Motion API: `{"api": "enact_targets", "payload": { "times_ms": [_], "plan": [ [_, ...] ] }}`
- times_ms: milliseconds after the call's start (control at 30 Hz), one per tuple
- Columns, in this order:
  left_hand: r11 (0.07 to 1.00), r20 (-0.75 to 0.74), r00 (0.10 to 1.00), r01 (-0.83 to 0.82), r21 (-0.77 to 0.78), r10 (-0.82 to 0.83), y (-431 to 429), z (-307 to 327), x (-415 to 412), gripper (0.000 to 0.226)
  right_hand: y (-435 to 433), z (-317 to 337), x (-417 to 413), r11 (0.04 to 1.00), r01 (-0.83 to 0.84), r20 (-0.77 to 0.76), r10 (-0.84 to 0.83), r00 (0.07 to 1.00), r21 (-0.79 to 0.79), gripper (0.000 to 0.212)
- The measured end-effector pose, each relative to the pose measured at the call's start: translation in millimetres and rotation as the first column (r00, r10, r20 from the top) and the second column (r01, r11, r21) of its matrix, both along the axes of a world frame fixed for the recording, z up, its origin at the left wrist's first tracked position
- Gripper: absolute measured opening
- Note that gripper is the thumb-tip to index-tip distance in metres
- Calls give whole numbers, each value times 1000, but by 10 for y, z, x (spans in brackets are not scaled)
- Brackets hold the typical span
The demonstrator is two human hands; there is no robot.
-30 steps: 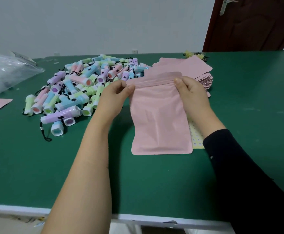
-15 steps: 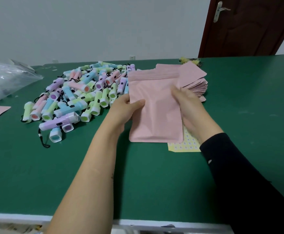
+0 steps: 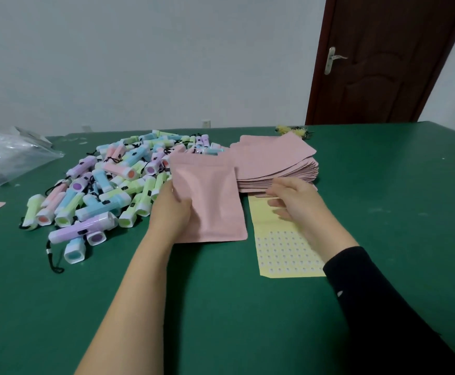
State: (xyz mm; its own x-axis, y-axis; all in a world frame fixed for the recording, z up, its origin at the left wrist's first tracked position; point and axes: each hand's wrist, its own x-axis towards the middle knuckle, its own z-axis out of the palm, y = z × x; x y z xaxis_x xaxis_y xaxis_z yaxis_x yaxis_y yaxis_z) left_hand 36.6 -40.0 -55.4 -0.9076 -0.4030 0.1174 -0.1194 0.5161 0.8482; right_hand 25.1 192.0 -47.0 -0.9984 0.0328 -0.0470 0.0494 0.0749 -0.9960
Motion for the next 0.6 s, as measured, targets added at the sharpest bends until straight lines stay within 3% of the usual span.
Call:
{"api": "enact_targets", "payload": {
  "times_ms": [100,167,233,267,333,400,467,600],
  "plan": [
    [972,-13,991,-131,-196,131,-51,-74,4,65,257,-7,4,974,27,-76,-10,997,224,21],
    [914,-95,978,-205,-349,184,6,-69,41,56,399,-26,22,935,13,-94,22,995,354,27],
    [909,-252,967,-142,-392,42,147,-42,72,40,483,-61,51,888,-12,-109,70,992,460,28],
    [917,-285,953,-21,-397,-102,248,-23,85,35,500,-88,64,858,-28,-112,99,989,513,27],
    [849,-205,888,293,-439,-412,482,-43,126,32,507,-140,84,793,-43,-112,138,984,608,24],
    [667,22,797,520,-533,-604,659,-133,154,42,489,-175,93,761,-37,-119,149,982,648,23],
    [549,201,761,599,-582,-617,722,-250,148,51,470,-197,113,747,-43,-115,158,981,663,21],
    [574,196,781,580,-579,-593,713,-342,134,53,420,-252,162,691,-112,-87,246,965,714,19]
  ]
}}
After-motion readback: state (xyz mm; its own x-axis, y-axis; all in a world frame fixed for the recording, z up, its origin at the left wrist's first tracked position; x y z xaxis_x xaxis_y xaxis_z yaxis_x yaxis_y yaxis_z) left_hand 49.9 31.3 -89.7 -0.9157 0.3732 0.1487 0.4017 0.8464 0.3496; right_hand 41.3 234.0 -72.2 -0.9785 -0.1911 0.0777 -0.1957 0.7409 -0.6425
